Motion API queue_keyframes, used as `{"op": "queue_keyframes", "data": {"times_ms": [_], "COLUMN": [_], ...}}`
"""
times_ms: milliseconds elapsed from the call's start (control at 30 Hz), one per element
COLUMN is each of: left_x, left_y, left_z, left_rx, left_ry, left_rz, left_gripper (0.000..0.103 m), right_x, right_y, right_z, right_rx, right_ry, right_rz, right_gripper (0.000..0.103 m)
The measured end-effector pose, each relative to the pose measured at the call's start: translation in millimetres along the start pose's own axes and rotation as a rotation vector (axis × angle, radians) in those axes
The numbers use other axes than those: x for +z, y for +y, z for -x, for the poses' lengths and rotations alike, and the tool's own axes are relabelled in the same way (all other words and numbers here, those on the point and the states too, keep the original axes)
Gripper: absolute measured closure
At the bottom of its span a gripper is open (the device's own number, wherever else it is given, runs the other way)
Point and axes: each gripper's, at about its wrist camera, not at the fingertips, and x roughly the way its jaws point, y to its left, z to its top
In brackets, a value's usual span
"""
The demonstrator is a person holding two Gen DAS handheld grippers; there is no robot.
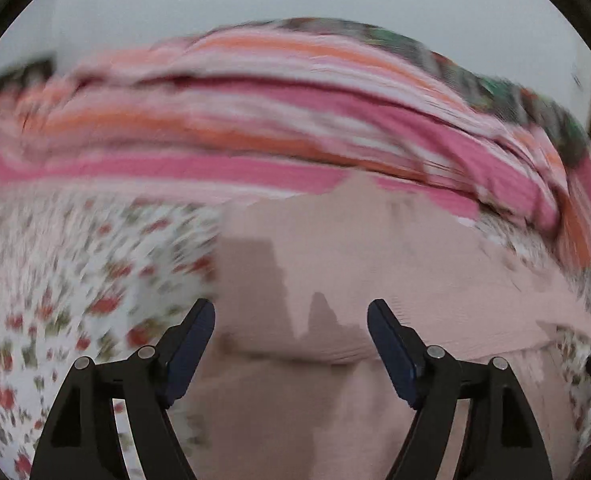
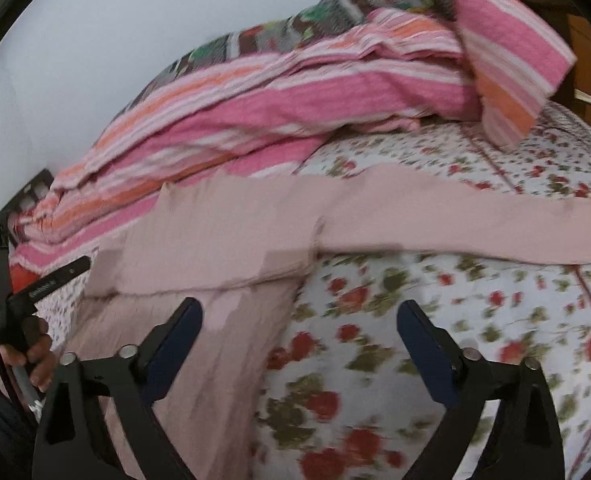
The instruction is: Fold small clothes
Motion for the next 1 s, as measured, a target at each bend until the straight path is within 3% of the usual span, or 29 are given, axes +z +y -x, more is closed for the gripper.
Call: {"op": "queue_keyframes", "data": {"times_ms": [100, 167, 333, 367, 400, 433, 500, 567, 667, 767, 900, 1000], "left_x": [0, 0, 14, 15, 14, 13, 16, 18, 14, 14, 13, 12], "left_y": [35, 42, 30, 26, 21, 22, 34, 50, 55, 47, 27, 12], "left_z": [-10, -18, -54, -60, -68, -73, -72, -62, -58, -48, -31, -29], "left_rx": [-0.061, -0.073, -0.126, -0.12, -0.097, -0.076, -0.117, -0.126, -0.124, -0.126, -0.065, -0.029], "left_ry": [0.047, 0.063, 0.137, 0.153, 0.166, 0.162, 0.137, 0.08, 0.085, 0.069, 0.02, 0.029], "left_rz": [0.07, 0.069, 0.078, 0.07, 0.058, 0.059, 0.125, 0.206, 0.218, 0.165, 0.053, -0.032], "left_gripper": [0.029, 0.029, 0.044, 0.053, 0.072, 0.079, 0.088, 0.088, 0.088, 0.087, 0.076, 0.073], "right_x": [-4, -6, -11, -11, -12, -12, -13, -12, -12, -13, -16, -20], "right_y": [16, 22, 27, 28, 28, 28, 27, 25, 23, 23, 22, 19], "right_z": [-15, -28, -46, -47, -48, -49, -49, -48, -46, -45, -39, -34], "right_rx": [-0.025, -0.094, -0.188, -0.194, -0.199, -0.203, -0.203, -0.192, -0.171, -0.166, -0.148, -0.127], "right_ry": [0.023, 0.051, 0.061, 0.059, 0.056, 0.055, 0.051, 0.046, 0.041, 0.038, 0.028, 0.016], "right_rz": [0.041, 0.06, 0.062, 0.068, 0.071, 0.073, 0.076, 0.069, 0.051, 0.051, 0.049, 0.032], "right_gripper": [0.015, 0.018, 0.019, 0.019, 0.019, 0.019, 0.019, 0.019, 0.019, 0.019, 0.019, 0.019]}}
